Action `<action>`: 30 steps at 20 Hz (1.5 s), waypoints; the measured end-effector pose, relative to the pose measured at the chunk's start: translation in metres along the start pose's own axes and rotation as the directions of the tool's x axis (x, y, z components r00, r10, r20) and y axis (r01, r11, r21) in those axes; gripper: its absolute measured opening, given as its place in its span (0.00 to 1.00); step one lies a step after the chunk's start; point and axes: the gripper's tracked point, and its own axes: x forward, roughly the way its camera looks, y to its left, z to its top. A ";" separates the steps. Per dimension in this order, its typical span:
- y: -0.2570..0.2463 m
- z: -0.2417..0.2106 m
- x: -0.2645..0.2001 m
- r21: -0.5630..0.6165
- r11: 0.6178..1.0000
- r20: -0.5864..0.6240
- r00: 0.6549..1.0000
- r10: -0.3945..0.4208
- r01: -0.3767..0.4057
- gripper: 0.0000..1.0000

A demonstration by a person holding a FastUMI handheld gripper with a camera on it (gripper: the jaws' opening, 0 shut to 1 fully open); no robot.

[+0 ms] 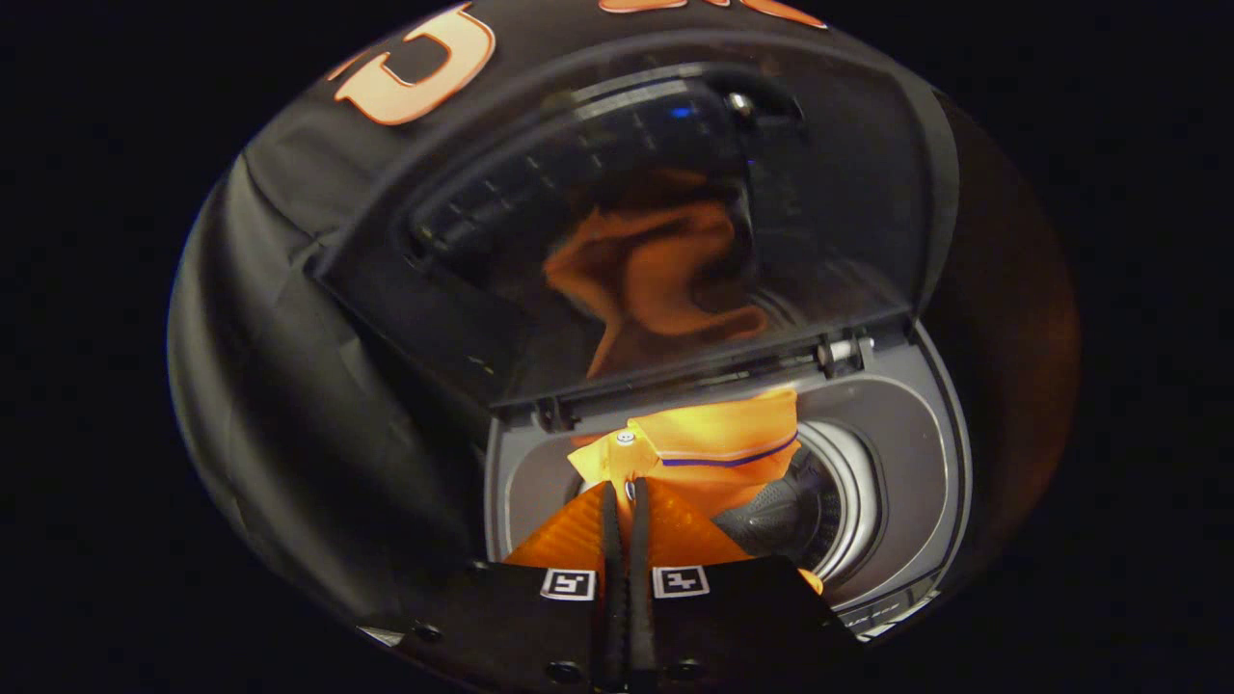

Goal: Put the clothes into the washing machine and then close the washing machine lid.

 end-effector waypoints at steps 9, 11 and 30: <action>-0.041 -0.043 0.071 -0.054 0.991 -0.122 0.985 -0.125 0.119 0.08; -0.046 -0.049 0.078 -0.063 0.989 -0.137 0.980 -0.143 0.135 0.08; -0.050 -0.043 0.064 -0.164 0.969 -0.076 0.977 -0.198 0.184 0.99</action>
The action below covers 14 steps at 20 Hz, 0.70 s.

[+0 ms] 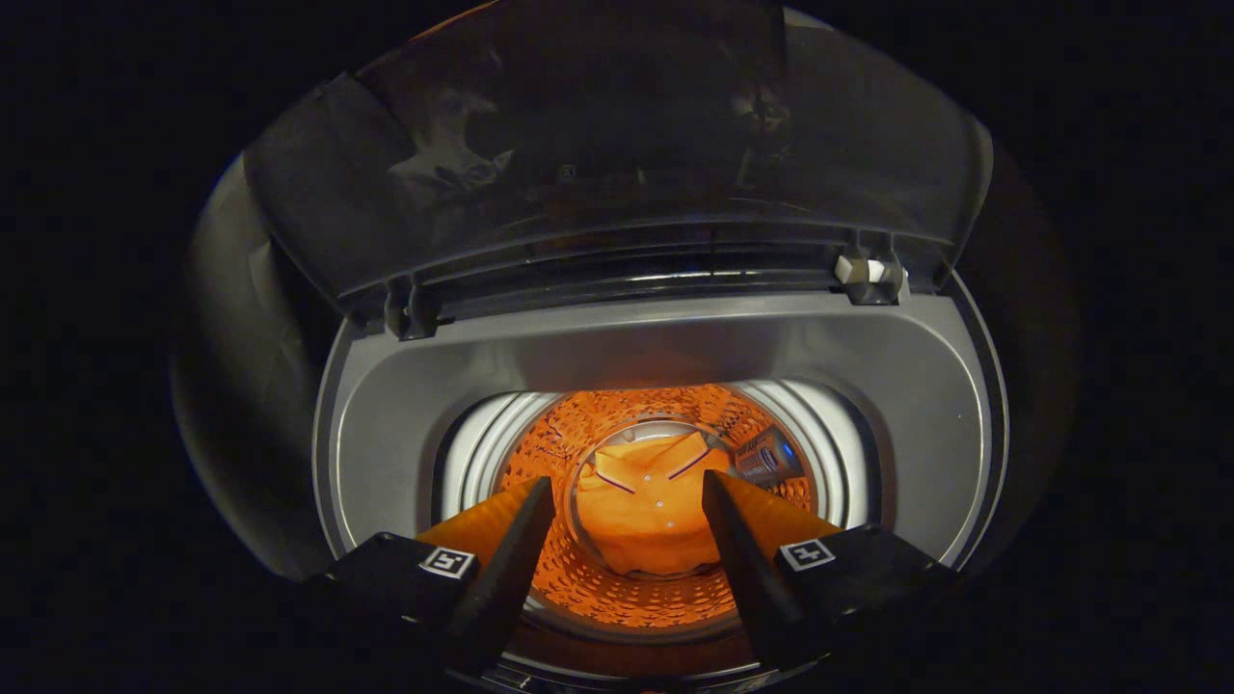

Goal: Put the clothes into the washing machine and then close the washing machine lid.

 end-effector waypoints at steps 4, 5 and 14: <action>0.010 0.006 -0.034 0.007 0.999 0.038 0.999 0.032 -0.032 0.99; 0.013 0.011 -0.047 0.008 0.999 0.066 0.997 0.041 -0.042 0.99; 0.002 0.058 -0.148 -0.015 0.999 0.247 0.968 0.034 -0.032 0.99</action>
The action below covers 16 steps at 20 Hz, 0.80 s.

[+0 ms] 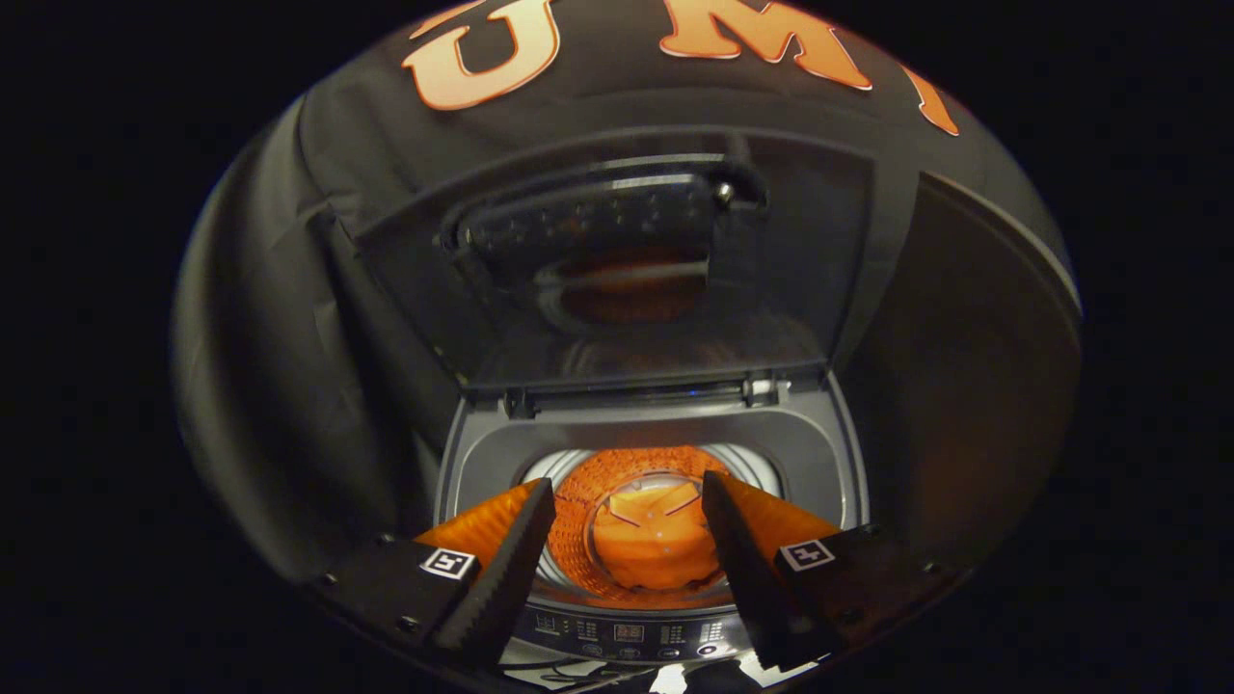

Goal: Put the clothes into the washing machine and then close the washing machine lid.

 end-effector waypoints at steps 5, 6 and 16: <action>-0.003 0.061 -0.037 -0.023 1.000 0.114 0.994 0.000 0.002 0.99; -0.001 0.077 -0.046 -0.034 0.999 0.134 0.991 0.000 0.005 0.99; 0.009 0.208 -0.046 -0.101 0.994 0.303 0.953 0.000 0.032 0.99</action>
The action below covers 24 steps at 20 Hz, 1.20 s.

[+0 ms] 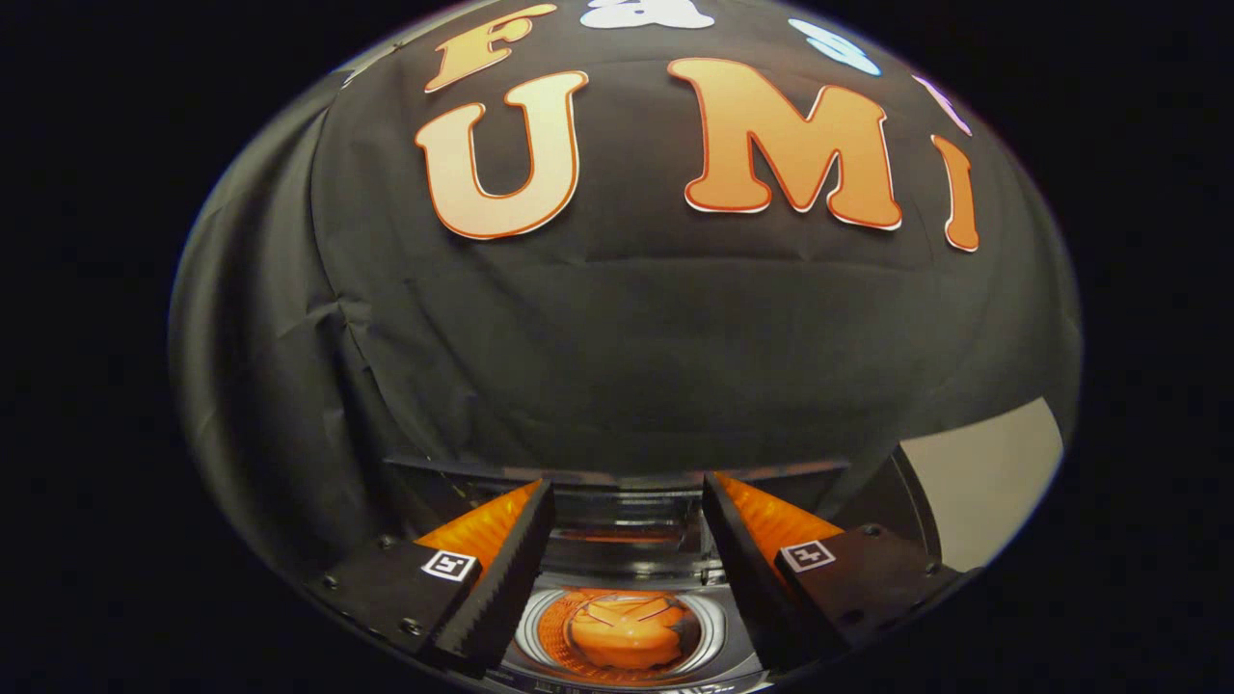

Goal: Put the clothes into the washing machine and then close the washing machine lid.

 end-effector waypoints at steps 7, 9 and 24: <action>-0.009 0.000 0.047 0.018 0.999 -0.050 0.998 -0.030 0.031 0.99; -0.009 -0.002 0.052 0.025 0.999 -0.051 0.998 -0.028 0.030 0.98; -0.002 -0.025 0.007 -0.004 1.000 0.006 1.000 -0.013 0.013 1.00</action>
